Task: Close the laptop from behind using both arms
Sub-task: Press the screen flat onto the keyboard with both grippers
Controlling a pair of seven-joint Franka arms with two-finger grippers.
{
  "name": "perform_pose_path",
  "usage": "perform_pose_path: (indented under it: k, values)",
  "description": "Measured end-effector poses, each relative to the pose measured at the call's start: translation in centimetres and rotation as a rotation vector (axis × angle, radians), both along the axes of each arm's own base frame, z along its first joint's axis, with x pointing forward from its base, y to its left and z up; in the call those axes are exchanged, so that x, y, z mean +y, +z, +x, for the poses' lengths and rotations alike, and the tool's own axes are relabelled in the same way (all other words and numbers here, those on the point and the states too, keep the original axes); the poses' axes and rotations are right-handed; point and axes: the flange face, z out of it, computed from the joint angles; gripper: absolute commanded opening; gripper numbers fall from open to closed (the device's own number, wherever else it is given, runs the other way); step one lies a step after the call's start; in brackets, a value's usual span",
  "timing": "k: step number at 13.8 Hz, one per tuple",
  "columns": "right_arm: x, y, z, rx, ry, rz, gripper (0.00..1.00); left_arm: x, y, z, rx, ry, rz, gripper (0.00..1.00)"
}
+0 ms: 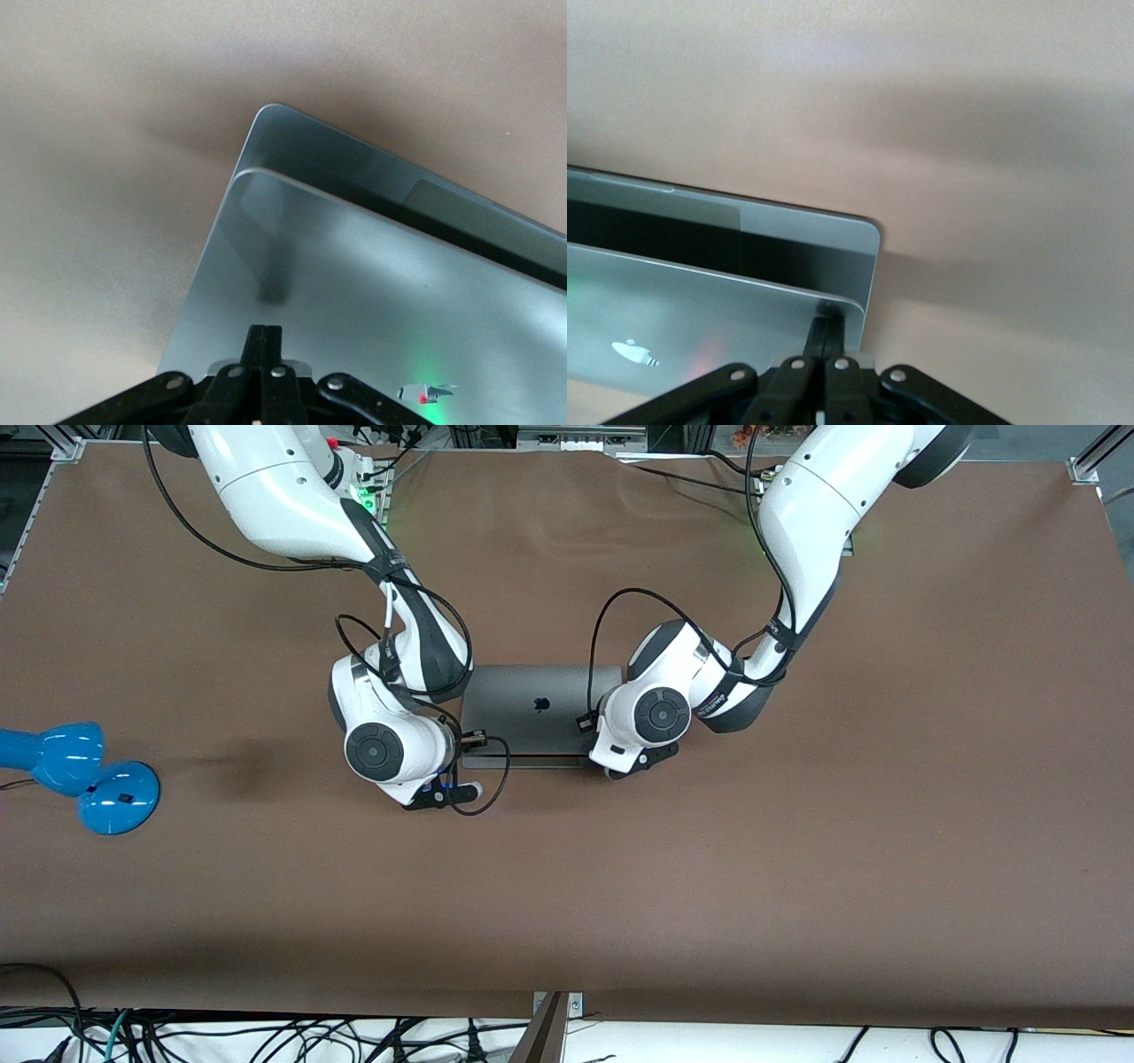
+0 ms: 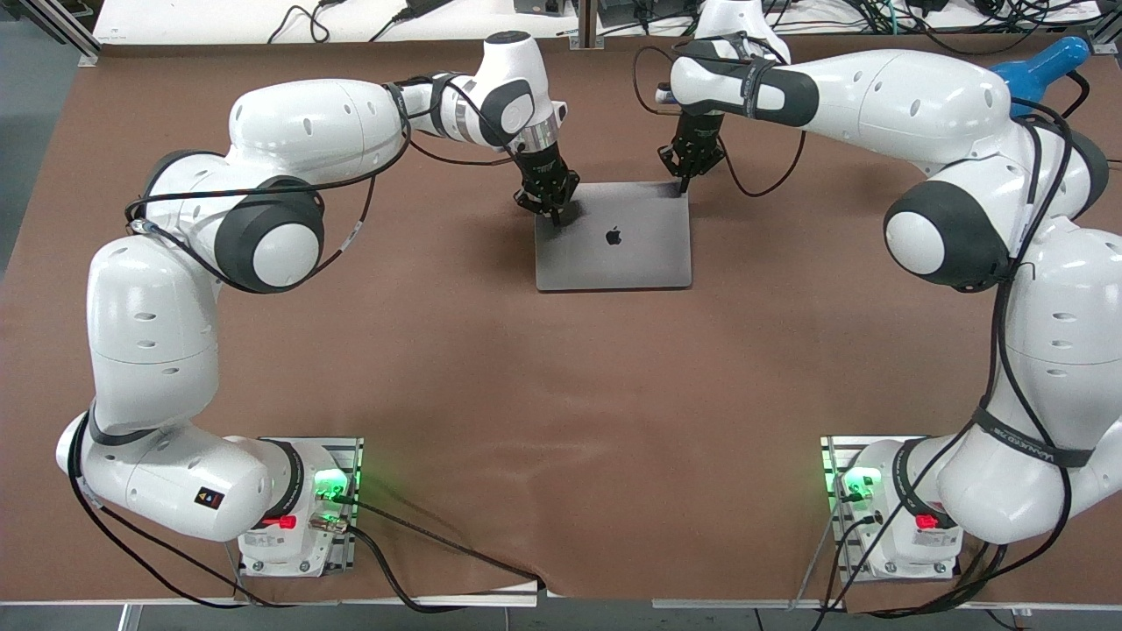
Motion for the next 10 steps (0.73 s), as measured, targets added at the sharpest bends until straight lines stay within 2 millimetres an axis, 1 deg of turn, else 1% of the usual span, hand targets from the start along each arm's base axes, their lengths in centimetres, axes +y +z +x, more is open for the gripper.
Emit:
perform_pose_path:
  k: [10]
  values:
    - [0.2, -0.9, 0.6, -0.014, -0.003, 0.005, 0.00, -0.1, -1.8, 0.0, -0.005, -0.010, -0.012, 0.00]
